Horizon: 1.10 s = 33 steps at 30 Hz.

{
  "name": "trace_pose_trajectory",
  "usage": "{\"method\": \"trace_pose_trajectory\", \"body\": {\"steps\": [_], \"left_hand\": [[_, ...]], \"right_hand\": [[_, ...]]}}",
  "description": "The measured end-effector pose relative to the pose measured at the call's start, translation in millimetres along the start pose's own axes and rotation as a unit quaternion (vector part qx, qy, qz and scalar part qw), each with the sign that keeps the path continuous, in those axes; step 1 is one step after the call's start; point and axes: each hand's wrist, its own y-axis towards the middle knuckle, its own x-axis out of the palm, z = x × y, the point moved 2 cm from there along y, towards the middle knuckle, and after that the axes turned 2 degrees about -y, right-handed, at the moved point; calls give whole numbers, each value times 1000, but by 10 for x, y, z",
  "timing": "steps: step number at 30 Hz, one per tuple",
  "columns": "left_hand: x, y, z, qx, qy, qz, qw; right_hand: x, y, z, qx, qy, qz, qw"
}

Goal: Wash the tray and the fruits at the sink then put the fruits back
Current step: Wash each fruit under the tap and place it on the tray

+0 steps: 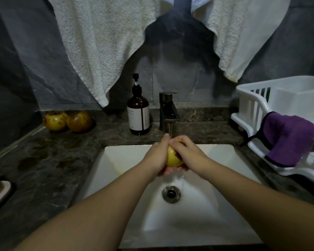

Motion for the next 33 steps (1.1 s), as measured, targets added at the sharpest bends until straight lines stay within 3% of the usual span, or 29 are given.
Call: {"method": "trace_pose_trajectory", "body": {"steps": [4,8,11,15,18,22,26,29,33], "left_hand": [[-16,-17,11,49,58,33,997],[0,-70,47,-33,-54,-46,997],[-9,-53,29,12,-6,9,1000],[-14,-58,27,-14,-49,-27,998],[-35,-30,16,20,6,20,1000],[-46,-53,-14,-26,-43,-19,999],[-94,-10,-31,23,25,46,998],[-88,-56,-47,-44,-32,-16,998],[-92,-26,-19,8,12,36,999]], "right_hand": [[51,0,19,51,40,-23,998],[30,40,-28,-26,18,28,999],[83,25,3,53,58,-30,997],[44,47,-2,-9,30,17,999],[104,36,9,55,55,-21,997],[90,38,-43,-27,-32,40,998],[180,31,-33,66,46,-23,996],[131,48,-59,-6,-14,22,1000],[139,79,-55,46,9,-5,999]]}}
